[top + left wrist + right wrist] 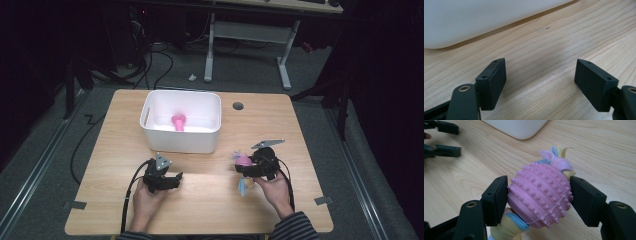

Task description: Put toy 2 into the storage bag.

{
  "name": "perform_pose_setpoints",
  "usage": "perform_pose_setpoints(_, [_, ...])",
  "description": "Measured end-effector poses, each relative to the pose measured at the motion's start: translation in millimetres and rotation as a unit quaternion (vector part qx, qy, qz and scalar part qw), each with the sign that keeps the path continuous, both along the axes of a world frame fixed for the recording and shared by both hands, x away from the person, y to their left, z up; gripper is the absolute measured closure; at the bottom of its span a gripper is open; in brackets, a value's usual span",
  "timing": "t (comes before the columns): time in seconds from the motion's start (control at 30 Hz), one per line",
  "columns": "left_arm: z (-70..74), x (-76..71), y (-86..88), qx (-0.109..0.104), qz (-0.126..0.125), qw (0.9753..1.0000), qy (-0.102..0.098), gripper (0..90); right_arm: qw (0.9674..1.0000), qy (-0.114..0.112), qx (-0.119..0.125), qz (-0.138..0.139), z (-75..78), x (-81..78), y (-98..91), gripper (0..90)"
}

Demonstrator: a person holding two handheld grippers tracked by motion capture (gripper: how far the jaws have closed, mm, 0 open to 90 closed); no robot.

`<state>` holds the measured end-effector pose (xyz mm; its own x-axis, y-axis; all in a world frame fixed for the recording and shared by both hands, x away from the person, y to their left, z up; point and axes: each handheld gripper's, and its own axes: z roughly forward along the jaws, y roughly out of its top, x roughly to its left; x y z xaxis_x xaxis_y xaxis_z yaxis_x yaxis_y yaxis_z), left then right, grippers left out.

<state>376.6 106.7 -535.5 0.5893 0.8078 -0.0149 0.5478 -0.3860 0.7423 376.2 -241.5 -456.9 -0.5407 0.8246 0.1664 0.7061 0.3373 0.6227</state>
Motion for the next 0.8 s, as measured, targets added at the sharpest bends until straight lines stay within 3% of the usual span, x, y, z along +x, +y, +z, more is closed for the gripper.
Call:
perform_pose_setpoints(0.13, [0.0,0.0,0.0,0.000,0.000,1.0000,0.000,25.9,0.9999,0.003,0.006,0.013,10.6,1.8,1.1,33.4])
perform_pose_setpoints(0.5, [0.0,-0.1,0.0,0.000,0.000,1.0000,0.000,25.9,0.9988,-0.008,-0.016,0.045,32.5,10.7,11.6,33.5])
perform_pose_setpoints(0.8, [0.0,-0.1,0.1,0.000,0.000,1.0000,0.000,25.9,0.9974,-0.024,-0.017,0.066,62.6,20.9,17.6,33.5])
